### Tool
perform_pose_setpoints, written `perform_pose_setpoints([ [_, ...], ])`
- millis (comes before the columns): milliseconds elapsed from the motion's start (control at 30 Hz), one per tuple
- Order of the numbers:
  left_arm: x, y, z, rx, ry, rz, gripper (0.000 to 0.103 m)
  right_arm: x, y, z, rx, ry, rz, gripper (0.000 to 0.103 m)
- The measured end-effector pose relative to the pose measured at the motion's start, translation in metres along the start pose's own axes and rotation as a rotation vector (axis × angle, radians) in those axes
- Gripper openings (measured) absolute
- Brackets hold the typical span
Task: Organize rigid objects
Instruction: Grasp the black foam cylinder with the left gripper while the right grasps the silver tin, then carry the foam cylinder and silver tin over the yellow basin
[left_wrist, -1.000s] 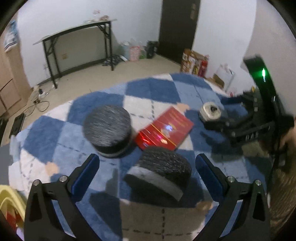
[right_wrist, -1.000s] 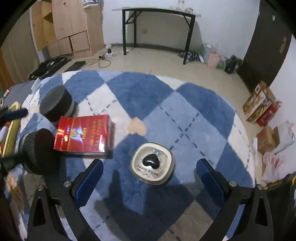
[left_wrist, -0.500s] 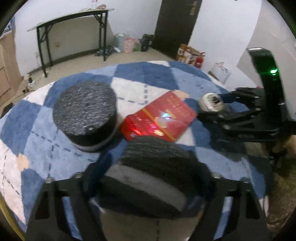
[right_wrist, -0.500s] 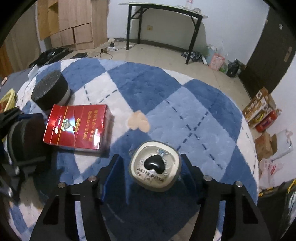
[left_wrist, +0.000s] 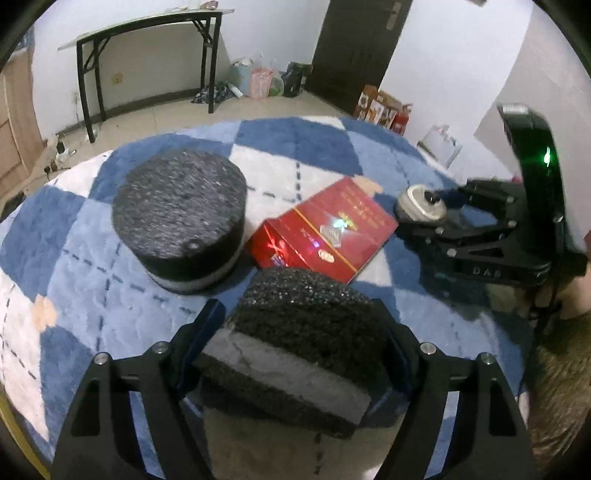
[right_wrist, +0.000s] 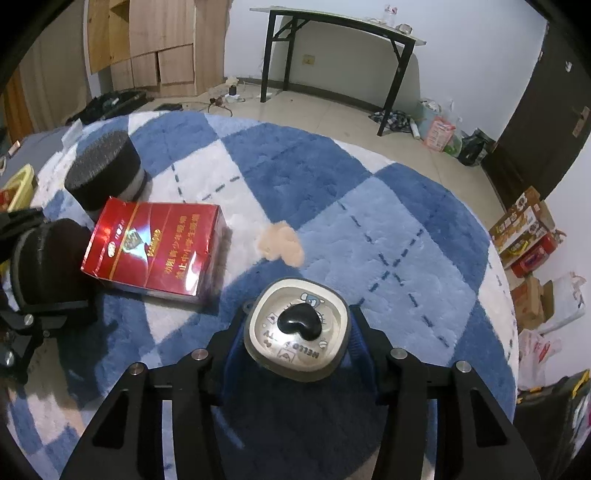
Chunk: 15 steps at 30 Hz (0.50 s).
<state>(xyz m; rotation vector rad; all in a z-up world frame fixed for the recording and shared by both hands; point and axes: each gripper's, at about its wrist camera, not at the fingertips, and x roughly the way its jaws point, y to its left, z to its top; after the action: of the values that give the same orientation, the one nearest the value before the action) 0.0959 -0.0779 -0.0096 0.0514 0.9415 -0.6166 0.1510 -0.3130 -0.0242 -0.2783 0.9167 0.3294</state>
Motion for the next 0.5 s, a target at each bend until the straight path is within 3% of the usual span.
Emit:
perform_pose_setpoints([
  [200,-0.040,0.010,0.008,-0.013,-0.091,0.038,0.079,-0.016,-0.002,0.001,0.007,-0.027,0.004,0.050],
  [367,-0.097,0.036,0.009,-0.051,-0.198,0.142,0.079,-0.052,-0.003,0.005,0.038,-0.128,0.016,0.050],
  [500,-0.178,0.095,-0.009,-0.187,-0.321,0.269,0.079,-0.081,0.016,0.009,0.004,-0.217,0.058,0.050],
])
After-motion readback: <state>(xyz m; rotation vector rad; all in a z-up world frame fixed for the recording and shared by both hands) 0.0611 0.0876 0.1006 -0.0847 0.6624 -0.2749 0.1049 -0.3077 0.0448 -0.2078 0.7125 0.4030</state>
